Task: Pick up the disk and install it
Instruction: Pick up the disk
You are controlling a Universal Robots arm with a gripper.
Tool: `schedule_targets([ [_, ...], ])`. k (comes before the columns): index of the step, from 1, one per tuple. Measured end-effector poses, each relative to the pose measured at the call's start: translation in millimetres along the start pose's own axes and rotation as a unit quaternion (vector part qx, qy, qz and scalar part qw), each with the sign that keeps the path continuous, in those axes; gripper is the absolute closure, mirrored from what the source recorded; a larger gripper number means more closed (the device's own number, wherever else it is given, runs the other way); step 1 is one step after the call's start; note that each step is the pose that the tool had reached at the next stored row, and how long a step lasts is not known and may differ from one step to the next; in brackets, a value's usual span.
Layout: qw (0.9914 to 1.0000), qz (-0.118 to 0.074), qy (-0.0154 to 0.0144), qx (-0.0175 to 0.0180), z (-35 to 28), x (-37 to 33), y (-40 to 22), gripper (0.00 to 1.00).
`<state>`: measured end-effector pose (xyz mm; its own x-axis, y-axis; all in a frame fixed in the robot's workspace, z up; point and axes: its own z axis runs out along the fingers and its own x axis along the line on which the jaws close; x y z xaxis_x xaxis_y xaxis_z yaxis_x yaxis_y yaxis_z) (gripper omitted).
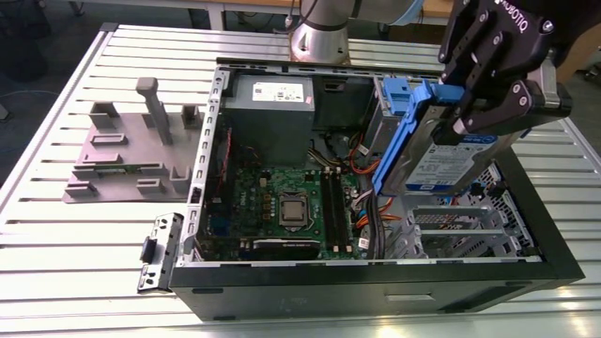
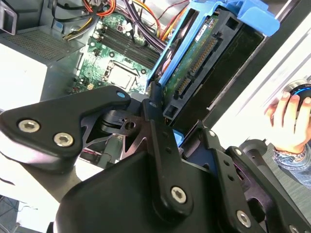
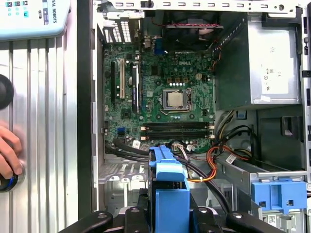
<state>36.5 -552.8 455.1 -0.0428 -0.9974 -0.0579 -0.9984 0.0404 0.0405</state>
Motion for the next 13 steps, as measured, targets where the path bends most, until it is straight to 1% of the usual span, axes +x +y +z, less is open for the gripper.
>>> schedule_targets([
  [13,1.00000,0.000,0.0000,0.0000,0.6,3.6,-0.2,0.64],
])
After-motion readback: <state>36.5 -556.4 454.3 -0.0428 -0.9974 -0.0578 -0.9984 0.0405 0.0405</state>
